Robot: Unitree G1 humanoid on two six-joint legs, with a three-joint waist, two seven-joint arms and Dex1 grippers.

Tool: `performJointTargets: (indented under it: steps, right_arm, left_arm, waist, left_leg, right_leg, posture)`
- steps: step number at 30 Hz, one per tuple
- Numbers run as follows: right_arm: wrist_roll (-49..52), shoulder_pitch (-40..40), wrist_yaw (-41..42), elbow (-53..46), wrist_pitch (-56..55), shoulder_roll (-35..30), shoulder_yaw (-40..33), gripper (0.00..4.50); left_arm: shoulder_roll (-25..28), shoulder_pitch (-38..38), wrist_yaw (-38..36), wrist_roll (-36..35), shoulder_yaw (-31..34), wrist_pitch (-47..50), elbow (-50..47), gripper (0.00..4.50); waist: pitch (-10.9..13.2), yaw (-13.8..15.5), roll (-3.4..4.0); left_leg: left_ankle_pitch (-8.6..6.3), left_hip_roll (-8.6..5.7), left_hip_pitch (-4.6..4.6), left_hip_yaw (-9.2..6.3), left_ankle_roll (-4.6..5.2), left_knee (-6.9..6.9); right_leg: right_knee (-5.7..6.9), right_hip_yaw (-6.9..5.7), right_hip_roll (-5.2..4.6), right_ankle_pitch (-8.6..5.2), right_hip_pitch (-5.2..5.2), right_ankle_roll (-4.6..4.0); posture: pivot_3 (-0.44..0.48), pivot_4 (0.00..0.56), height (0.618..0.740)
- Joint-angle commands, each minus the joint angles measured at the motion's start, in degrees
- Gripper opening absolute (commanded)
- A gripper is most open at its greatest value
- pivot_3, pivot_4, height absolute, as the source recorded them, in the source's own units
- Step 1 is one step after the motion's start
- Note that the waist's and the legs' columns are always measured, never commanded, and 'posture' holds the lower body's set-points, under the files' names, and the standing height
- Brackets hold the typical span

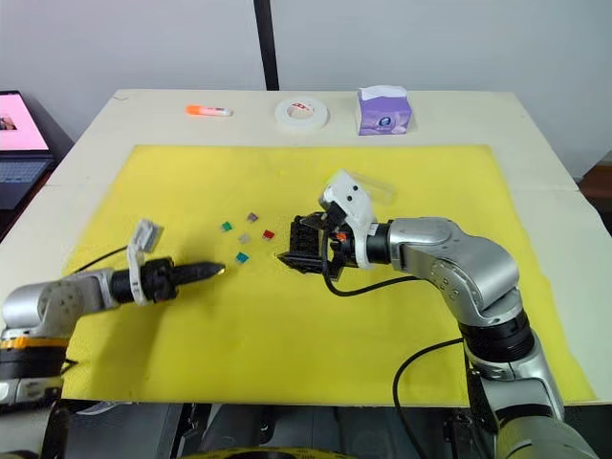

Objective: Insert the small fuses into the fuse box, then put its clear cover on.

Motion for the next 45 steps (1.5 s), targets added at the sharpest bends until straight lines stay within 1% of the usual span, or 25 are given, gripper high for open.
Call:
performJointTargets:
  steps: [1, 4, 7, 9, 11, 14, 17, 19, 22, 26, 28, 34, 36, 41, 44, 45]
  right_arm:
    - [-0.40, 1.03, 3.74, -4.32, -2.22, -4.19, 1.61, 4.50]
    - [-1.25, 1.66, 5.85, -5.65, -3.63, -7.38, 3.30, 4.50]
    - [-2.02, 1.69, 6.27, -5.59, -4.77, -8.11, 4.24, 4.50]
    - [-2.35, 1.66, 6.22, -5.23, -5.21, -7.94, 4.56, 4.50]
    - [-2.94, 1.73, 6.11, -4.84, -5.73, -7.89, 4.93, 4.50]
    - [-3.39, 1.99, 6.22, -4.53, -6.28, -7.96, 5.09, 4.50]
    - [-3.54, 1.99, 6.26, -4.35, -6.48, -7.81, 4.98, 4.50]
    - [-3.54, 2.01, 6.14, -4.34, -6.50, -7.65, 4.85, 4.50]
    - [-3.29, 2.02, 5.59, -4.67, -6.12, -7.22, 4.62, 4.50]
    - [-2.80, 2.17, 4.67, -5.30, -5.22, -6.79, 4.31, 4.50]
    - [-2.57, 2.39, 4.39, -5.62, -4.89, -6.87, 4.15, 4.50]
    - [-2.59, 2.71, 3.75, -5.69, -4.51, -6.79, 3.95, 4.50]
    - [-2.60, 2.85, 3.63, -5.61, -4.51, -6.78, 3.88, 4.50]
    - [-2.17, 2.77, 3.39, -6.06, -3.94, -6.91, 3.61, 4.50]
    - [-1.72, 2.76, 3.16, -6.61, -3.22, -7.09, 3.14, 4.50]
    - [-1.65, 2.79, 3.07, -6.76, -3.04, -7.12, 3.07, 4.50]
  left_arm:
    - [3.23, 4.05, -1.01, 0.02, -0.75, -0.28, -4.01, 0.02]
    - [3.61, 5.17, -0.47, -0.88, -0.71, 0.15, -4.37, 0.02]
    - [4.09, 5.06, -0.92, -0.05, -1.72, -1.06, -3.48, 0.71]
    - [5.08, 4.36, -1.71, 1.24, -2.62, -2.23, -2.08, 1.39]
    - [7.41, 3.54, -4.22, 3.52, -4.18, -5.55, -0.21, 2.06]
    - [13.49, 2.21, -11.95, 7.08, -8.05, -11.76, 3.02, 2.06]
    - [16.35, 0.09, -16.98, 9.99, -11.61, -16.81, 5.97, 2.06]
    - [17.09, -1.03, -19.23, 11.74, -13.47, -19.42, 7.08, 2.06]
    - [15.64, -3.54, -19.51, 13.11, -14.45, -21.30, 9.28, 2.06]
    - [13.04, -8.09, -19.87, 11.39, -13.60, -18.24, 10.74, 2.06]
    - [12.75, -8.94, -21.05, 10.90, -13.77, -16.69, 10.08, 2.06]
    - [12.07, -7.69, -22.79, 11.78, -16.67, -14.92, 7.28, 2.06]
    - [11.74, -6.85, -22.96, 12.64, -17.71, -15.76, 6.93, 2.06]
    - [8.79, -7.96, -21.98, 13.89, -19.01, -15.52, 9.60, 2.06]
    - [7.67, -8.25, -22.21, 13.54, -19.17, -13.52, 10.41, 2.06]
    - [7.54, -8.20, -22.34, 13.42, -19.05, -13.15, 10.46, 1.89]
  waist:
    - [0.00, -0.09, 0.00]
    - [0.00, -0.02, 0.00]
    - [0.00, -0.05, 0.00]
    - [0.00, 0.06, 0.00]
    - [0.00, 0.20, 0.00]
    - [0.00, 0.02, 0.00]
    - [0.00, -0.25, 0.01]
    - [0.00, -0.28, 0.01]
    - [0.00, -0.35, 0.01]
    - [0.01, 0.21, 0.00]
    - [0.01, 0.55, -0.01]
    - [0.01, 0.41, -0.02]
    - [0.01, 0.29, -0.01]
    - [0.01, 0.51, -0.01]
    - [0.01, 0.69, -0.01]
    - [0.01, 0.69, -0.01]
  left_leg:
    - [0.00, 0.00, 0.00, 0.01, 0.00, -0.01]
    - [-0.01, 0.00, 0.00, 0.07, -0.01, -0.01]
    - [-0.01, 0.00, 0.00, 0.09, -0.01, 0.01]
    - [-0.01, 0.00, 0.00, 0.09, -0.01, 0.00]
    - [-0.01, 0.00, 0.00, 0.09, -0.01, 0.00]
    - [-0.01, 0.02, 0.00, 0.10, -0.01, 0.00]
    - [-0.01, 0.07, 0.00, 0.13, -0.02, -0.08]
    - [-0.01, 0.07, 0.00, 0.14, -0.02, -0.08]
    - [-0.01, 0.08, -0.02, 0.15, -0.01, -0.08]
    - [-0.01, 0.08, -0.03, 0.14, -0.01, -0.05]
    - [-0.01, 0.08, -0.07, 0.14, -0.01, 0.01]
    - [-0.01, 0.07, -0.11, 0.15, -0.01, -0.02]
    - [-0.01, 0.08, -0.11, 0.15, -0.01, -0.02]
    - [-0.01, 0.07, -0.11, 0.15, -0.01, 0.00]
    - [-0.01, 0.04, -0.11, 0.15, -0.01, 0.01]
    - [-0.01, 0.04, -0.11, 0.15, -0.01, 0.01]
  right_leg:
    - [0.00, 0.00, -0.02, -0.06, 0.00, -0.10]
    - [-0.02, 0.01, -0.08, -0.13, 0.00, -0.23]
    - [-0.03, 0.00, -0.07, -0.14, -0.01, -0.23]
    - [-0.04, 0.00, -0.07, -0.14, -0.01, -0.23]
    - [-0.04, 0.00, -0.06, -0.14, -0.01, -0.23]
    - [-0.04, 0.01, -0.04, -0.12, -0.05, -0.28]
    - [-0.04, 0.01, -0.03, -0.13, -0.11, -0.36]
    - [-0.05, 0.01, -0.04, -0.14, -0.11, -0.37]
    - [-0.08, 0.02, -0.06, -0.14, -0.10, -0.37]
    - [-0.07, 0.00, -0.05, -0.14, -0.09, -0.37]
    - [-0.07, -0.01, -0.03, -0.14, -0.09, -0.36]
    - [-0.11, -0.01, -0.02, -0.14, -0.11, -0.33]
    - [-0.10, -0.01, 0.00, -0.14, -0.11, -0.33]
    - [-0.09, -0.01, -0.01, -0.14, -0.10, -0.33]
    - [-0.11, -0.01, -0.05, -0.15, -0.06, -0.31]
    - [-0.11, -0.01, -0.05, -0.15, -0.05, -0.31]
  posture:
    - [0.000, 0.150, 0.740]
    - [0.000, 0.150, 0.740]
    - [0.000, 0.150, 0.740]
    - [0.000, 0.150, 0.740]
    - [0.000, 0.150, 0.740]
    - [0.000, 0.150, 0.740]
    - [0.000, 0.150, 0.740]
    - [0.000, 0.150, 0.740]
    - [0.000, 0.150, 0.740]
    - [0.000, 0.150, 0.740]
    - [0.000, 0.150, 0.740]
    - [0.000, 0.150, 0.740]
    - [0.000, 0.150, 0.740]
    - [0.000, 0.150, 0.740]
    - [0.000, 0.150, 0.740]
    - [0.000, 0.150, 0.740]
